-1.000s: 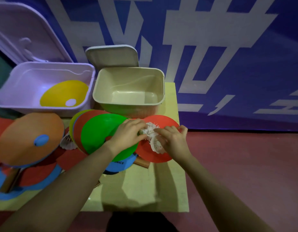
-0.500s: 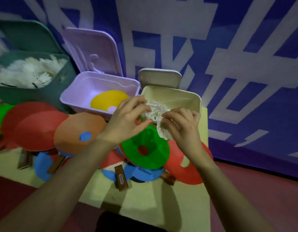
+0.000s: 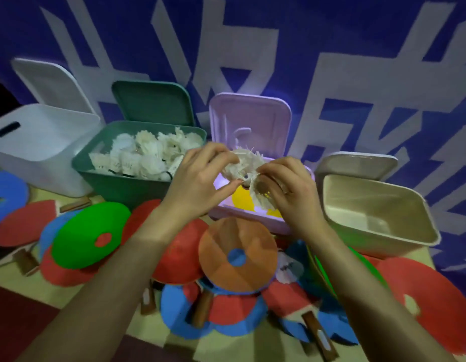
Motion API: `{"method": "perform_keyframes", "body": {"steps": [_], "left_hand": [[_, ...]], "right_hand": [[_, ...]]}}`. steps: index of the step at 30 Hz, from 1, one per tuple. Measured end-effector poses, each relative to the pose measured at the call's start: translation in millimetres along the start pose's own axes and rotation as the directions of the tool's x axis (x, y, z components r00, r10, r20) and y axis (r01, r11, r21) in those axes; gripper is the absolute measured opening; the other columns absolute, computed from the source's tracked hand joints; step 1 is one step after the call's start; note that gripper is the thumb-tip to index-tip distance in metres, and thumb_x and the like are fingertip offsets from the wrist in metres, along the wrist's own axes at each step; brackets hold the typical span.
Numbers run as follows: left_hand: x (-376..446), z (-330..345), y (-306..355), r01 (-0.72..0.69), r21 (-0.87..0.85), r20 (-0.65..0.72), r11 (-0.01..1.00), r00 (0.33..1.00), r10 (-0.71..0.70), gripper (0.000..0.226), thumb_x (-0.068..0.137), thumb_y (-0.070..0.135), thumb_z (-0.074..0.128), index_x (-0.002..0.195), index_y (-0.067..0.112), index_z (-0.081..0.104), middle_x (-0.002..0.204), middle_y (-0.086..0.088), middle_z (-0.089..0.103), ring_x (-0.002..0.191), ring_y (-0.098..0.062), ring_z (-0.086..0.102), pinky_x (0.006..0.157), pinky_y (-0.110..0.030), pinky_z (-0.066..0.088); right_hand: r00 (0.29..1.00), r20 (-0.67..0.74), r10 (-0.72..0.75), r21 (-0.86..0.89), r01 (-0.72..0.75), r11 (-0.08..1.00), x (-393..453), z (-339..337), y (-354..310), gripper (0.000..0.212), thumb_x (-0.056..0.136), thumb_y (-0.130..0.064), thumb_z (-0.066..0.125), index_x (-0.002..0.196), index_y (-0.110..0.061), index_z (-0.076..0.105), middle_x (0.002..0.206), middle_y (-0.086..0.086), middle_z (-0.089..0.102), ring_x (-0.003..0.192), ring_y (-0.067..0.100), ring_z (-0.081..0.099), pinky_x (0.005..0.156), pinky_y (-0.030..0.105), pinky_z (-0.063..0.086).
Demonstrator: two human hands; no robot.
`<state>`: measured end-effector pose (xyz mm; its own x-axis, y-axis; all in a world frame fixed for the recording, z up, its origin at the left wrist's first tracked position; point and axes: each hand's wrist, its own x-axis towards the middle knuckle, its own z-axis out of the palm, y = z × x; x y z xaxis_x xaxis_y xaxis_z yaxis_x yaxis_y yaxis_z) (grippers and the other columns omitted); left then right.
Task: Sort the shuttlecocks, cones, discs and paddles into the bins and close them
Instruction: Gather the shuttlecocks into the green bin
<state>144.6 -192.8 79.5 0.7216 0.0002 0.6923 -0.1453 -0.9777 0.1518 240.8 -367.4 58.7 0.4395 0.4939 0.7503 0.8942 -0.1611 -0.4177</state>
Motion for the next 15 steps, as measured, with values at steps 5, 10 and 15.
{"method": "perform_keyframes", "body": {"steps": [5,10,15], "left_hand": [[-7,-30,-71,0.036,-0.009,0.025,0.999,0.999,-0.036,0.037,0.079,0.034,0.066,0.106,0.008,0.063,0.105,-0.008,0.061,0.102,-0.020,0.054,0.085,-0.032,0.039],[2,-36,-119,0.175,-0.051,0.040,0.983,0.984,-0.173,0.050,0.081,0.041,0.060,0.120,0.010,0.056,0.114,-0.006,0.058,0.105,-0.018,0.052,0.089,-0.030,0.035],[16,-29,-164,0.275,0.047,0.088,0.960,0.956,-0.278,0.054,0.085,0.048,0.051,0.129,0.017,0.053,0.127,-0.002,0.057,0.113,-0.021,0.052,0.092,-0.027,0.026]], "right_hand": [[0.998,0.051,0.025,0.020,-0.026,0.999,39,62,-25,0.014,0.087,-0.012,0.057,0.094,-0.007,0.068,0.087,0.007,0.060,0.081,0.027,0.057,0.071,0.044,0.047],[0.996,0.087,0.035,0.036,-0.038,0.999,85,108,-20,0.024,0.087,-0.023,0.052,0.096,-0.009,0.070,0.087,0.007,0.062,0.080,0.031,0.059,0.070,0.048,0.048],[0.992,0.079,0.096,0.064,-0.101,0.993,123,152,-7,0.030,0.086,-0.029,0.049,0.098,-0.012,0.071,0.086,0.004,0.062,0.082,0.028,0.060,0.070,0.048,0.048]]}}
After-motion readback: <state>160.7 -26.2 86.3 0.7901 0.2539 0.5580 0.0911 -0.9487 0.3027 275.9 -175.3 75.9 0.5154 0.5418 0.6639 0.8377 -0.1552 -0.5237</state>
